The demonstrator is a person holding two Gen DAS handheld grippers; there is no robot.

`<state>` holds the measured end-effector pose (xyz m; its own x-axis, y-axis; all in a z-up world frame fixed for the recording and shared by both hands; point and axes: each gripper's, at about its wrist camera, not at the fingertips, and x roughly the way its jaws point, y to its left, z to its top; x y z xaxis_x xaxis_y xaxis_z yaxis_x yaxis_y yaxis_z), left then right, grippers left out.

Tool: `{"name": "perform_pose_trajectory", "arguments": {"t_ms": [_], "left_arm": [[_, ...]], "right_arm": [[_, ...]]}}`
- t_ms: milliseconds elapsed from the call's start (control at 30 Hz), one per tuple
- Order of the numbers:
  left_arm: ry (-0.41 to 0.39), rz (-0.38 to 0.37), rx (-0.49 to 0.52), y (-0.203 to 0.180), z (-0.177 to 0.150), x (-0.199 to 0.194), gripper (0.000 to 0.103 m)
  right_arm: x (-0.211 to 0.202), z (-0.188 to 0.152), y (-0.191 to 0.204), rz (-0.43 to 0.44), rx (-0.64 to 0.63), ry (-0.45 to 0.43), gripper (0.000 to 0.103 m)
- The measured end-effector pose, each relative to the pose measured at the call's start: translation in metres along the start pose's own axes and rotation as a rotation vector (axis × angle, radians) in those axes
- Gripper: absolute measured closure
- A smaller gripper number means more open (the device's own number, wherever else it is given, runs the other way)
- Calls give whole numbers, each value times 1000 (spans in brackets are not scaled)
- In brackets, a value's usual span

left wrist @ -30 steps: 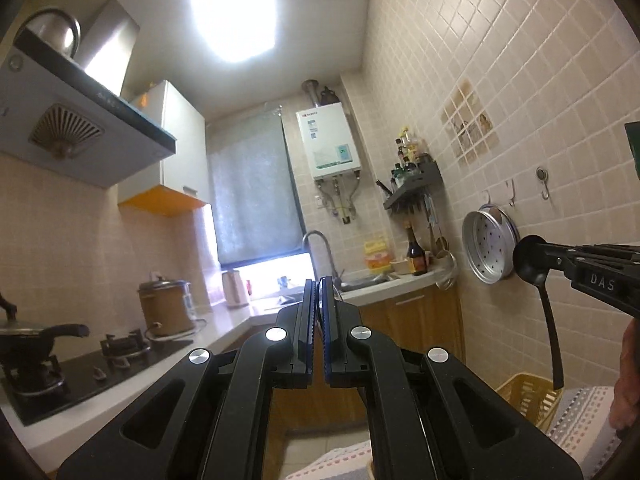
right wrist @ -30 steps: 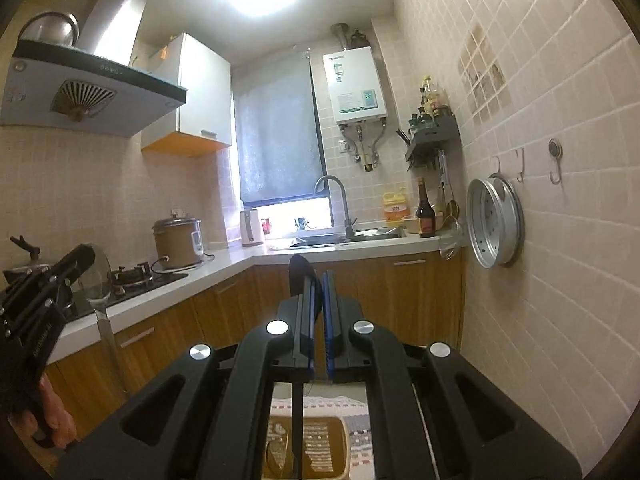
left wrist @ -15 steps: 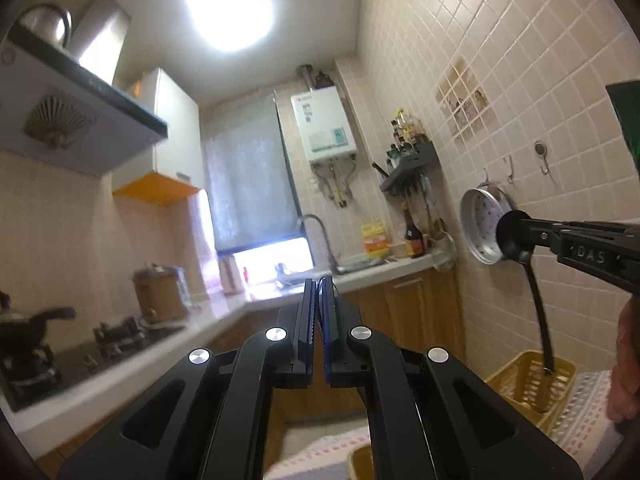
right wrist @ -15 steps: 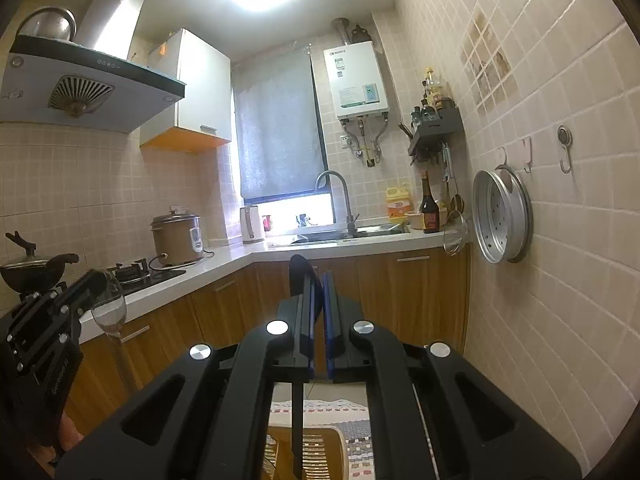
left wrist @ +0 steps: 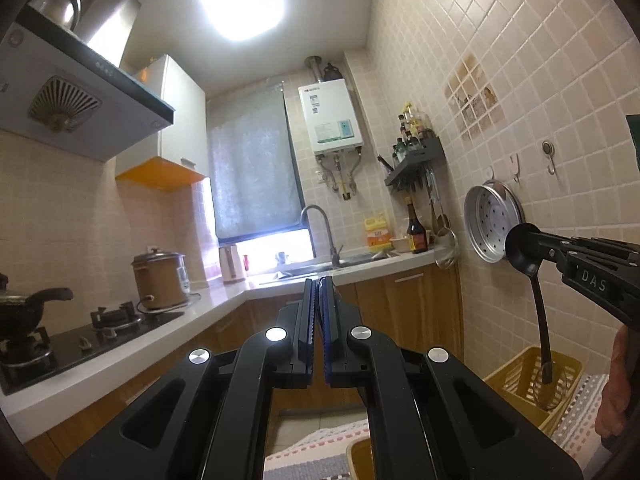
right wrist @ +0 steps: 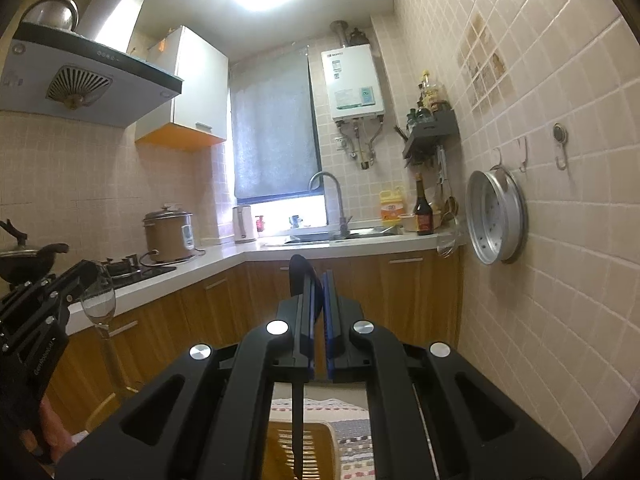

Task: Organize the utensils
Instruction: 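Carry the black ladle into the beige caddy and open the right tool, then lower the left tool toward the wooden chopsticks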

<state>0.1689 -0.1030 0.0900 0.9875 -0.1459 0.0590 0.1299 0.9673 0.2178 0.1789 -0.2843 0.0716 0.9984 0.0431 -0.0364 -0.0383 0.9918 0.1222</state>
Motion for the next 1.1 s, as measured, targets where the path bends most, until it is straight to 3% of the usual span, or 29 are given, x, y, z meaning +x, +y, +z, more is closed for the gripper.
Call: {"name": "perform_pose_trajectory", "arguments": {"t_ms": [267, 300, 333, 400, 467, 567, 633, 667, 700, 867, 1100], "left_arm": [[2, 5, 38, -10, -6, -5, 99], [7, 2, 37, -9, -7, -7, 92], [16, -5, 31, -8, -6, -10, 68], [16, -14, -5, -1, -3, -22, 47], [18, -43, -49, 11, 5, -34, 47], [13, -58, -105, 28, 19, -53, 44], [22, -81, -140, 38, 28, -65, 39], [25, -85, -166, 45, 32, -73, 37], [25, -86, -178, 48, 34, -77, 35], [55, -103, -249, 66, 46, -109, 35], [193, -208, -385, 84, 46, -136, 35]], "right_arm": [[-4, -13, 0, 3, -29, 7, 100], [-6, -14, 0, 4, -36, 9, 100], [-11, -16, 1, 14, -48, 27, 99], [-16, -17, 1, 29, -47, 53, 97], [-25, -15, -3, 44, -12, 68, 97], [-41, -7, -7, 49, 14, 75, 89], [-56, 0, -7, 48, 17, 65, 69], [-64, 4, -5, 41, 13, 55, 45], [-75, 8, -3, 50, 6, 38, 39], [-109, 24, 13, 43, -36, 51, 39], [-148, 29, 35, 72, -86, 156, 39]]}}
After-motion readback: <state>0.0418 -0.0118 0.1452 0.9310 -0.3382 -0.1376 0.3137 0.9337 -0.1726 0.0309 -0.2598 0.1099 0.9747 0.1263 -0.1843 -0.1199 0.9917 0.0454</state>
